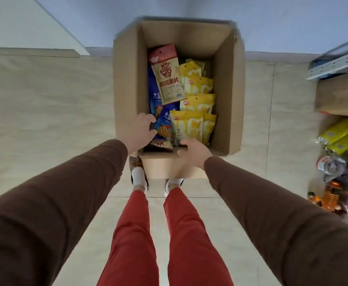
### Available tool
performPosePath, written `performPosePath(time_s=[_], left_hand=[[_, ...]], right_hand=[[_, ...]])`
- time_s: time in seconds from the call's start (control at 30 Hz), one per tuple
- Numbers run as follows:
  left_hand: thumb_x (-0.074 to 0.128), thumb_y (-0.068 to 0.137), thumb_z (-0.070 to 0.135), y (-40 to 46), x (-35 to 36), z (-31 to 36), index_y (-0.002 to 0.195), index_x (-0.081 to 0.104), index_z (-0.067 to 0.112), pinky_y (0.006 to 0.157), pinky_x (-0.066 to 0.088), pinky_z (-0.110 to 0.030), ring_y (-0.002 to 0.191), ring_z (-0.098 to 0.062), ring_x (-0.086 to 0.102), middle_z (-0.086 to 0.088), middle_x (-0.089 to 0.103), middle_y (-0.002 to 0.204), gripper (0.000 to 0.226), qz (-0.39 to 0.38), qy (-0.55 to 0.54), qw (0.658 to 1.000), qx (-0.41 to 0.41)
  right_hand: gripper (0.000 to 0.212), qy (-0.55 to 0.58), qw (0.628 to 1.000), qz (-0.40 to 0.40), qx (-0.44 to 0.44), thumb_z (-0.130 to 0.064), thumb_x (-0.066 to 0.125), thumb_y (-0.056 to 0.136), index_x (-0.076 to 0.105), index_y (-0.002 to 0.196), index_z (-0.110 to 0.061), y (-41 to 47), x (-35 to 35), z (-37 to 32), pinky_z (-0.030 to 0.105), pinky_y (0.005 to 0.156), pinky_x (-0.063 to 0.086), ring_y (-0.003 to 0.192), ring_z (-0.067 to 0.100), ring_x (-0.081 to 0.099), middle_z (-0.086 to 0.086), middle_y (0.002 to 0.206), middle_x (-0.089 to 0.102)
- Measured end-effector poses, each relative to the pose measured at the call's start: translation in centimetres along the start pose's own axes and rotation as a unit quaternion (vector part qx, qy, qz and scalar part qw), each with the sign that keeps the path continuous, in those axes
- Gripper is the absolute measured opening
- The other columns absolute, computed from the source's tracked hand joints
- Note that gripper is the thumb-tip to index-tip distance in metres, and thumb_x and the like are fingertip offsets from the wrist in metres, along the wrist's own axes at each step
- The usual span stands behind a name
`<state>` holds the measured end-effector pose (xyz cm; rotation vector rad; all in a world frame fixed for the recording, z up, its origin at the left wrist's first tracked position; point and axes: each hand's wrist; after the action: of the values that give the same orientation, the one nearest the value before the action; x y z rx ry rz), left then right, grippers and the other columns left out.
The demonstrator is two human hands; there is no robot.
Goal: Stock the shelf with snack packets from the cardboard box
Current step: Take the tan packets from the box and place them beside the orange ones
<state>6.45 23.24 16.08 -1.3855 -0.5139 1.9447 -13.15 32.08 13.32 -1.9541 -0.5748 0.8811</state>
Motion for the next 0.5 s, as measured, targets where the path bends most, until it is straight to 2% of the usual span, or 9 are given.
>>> performPosePath(time_s=[0.2,0.3,0.4,0.5], left_hand=[[0.059,0.098,0.026,6.3,4.6,-3.9,0.134,0.056,0.019,0.099,0.046,-0.041,0.119,-0.028,0.054,-0.008,0.057,0.128,0.037,-0.005,0.018,1.000,0.012],[0.058,0.098,0.026,8.3,6.1,-5.1,0.132,0.057,0.021,0.098,0.047,-0.038,0.118,-0.025,0.054,-0.004,0.057,0.127,0.034,0.016,0.015,1.000,0.022],[0.059,0.098,0.026,9.7,7.1,-6.1,0.131,0.057,0.022,0.095,0.045,-0.033,0.117,-0.021,0.054,-0.001,0.057,0.126,0.032,0.032,0.009,0.999,0.029],[0.059,0.098,0.026,11.0,7.2,-6.4,0.129,0.058,0.023,0.094,0.046,-0.032,0.116,-0.021,0.055,0.000,0.058,0.125,0.031,0.041,0.004,0.998,0.038]], right_hand=[[0.059,-0.030,0.997,-0.071,-0.004,-0.042,0.051,0.103,0.037,0.155,-0.018,8.2,4.6,0.3,0.038,0.109,0.043,0.135,0.029,0.048,0.010,0.156,0.040],[0.059,-0.013,0.996,-0.091,-0.013,-0.039,0.051,0.103,0.033,0.157,-0.023,10.6,6.7,0.3,0.036,0.110,0.040,0.140,0.028,0.045,0.007,0.161,0.035],[0.052,0.041,0.998,-0.053,-0.020,-0.023,0.056,0.102,0.044,0.152,-0.026,12.4,8.4,0.1,0.035,0.108,0.045,0.132,0.027,0.054,0.007,0.152,0.049],[0.036,0.060,0.996,0.061,0.013,-0.014,0.052,0.102,0.065,0.133,-0.024,13.7,8.9,0.0,0.032,0.091,0.053,0.107,0.028,0.065,0.009,0.123,0.069]])
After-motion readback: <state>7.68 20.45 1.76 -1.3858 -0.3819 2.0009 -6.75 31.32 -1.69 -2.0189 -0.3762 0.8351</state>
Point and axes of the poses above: each hand's wrist, its own y-axis towards the middle knuckle, its own x-axis out of the palm, z = x × y
